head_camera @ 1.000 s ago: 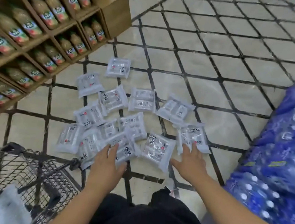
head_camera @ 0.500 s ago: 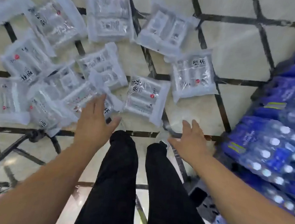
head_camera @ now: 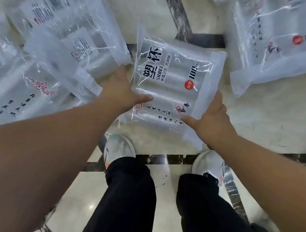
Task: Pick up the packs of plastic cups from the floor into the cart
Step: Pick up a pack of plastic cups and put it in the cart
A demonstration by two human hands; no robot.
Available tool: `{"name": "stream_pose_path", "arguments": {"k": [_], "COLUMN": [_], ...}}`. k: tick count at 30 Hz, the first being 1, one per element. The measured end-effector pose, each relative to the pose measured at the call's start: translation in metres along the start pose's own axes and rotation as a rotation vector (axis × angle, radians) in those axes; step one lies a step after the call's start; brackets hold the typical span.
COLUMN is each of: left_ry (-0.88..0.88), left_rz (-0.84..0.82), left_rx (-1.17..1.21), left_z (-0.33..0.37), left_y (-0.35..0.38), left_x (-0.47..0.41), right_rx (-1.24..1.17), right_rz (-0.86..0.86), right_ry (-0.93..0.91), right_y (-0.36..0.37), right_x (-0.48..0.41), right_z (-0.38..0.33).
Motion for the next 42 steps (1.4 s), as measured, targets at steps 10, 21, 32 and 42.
{"name": "stream_pose_path", "arguments": {"k": [10,21,32,42], "left_ry": [-0.011,-0.017,-0.112,-0.23], "left_rz": [0.091,0.187,0.444,0.72], "left_rx": [0.225,0.287,0.431,0.628], "left_z": [0.001,0.087,0.174,0.091], "left_y": [0.041,-0.075,-0.305,-0.36], "left_x": [0.001,0.192,0.557,0.744], "right_rx": [-0.292,-0.216,0.049,0.396], "right_rz": [-0.052,-0.018,-0.06,-0.11], "right_ry": [-0.1,-0.151,-0.563,-0.861], "right_y": [0.017,-0.106,-0.3,-0.274], "right_x": [-0.02,0.17,0.513,0.688], "right_z": [-0.001,-0.048,-0.192,-0.301]}}
Point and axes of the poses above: each hand's wrist, its own x-axis away from the middle knuckle, its own y-axis out of the palm, z = x × y, the point moved 5 cm from there along -x, towards the middle knuckle, and after that the axes turned 3 degrees about -z, right-handed, at the moved point
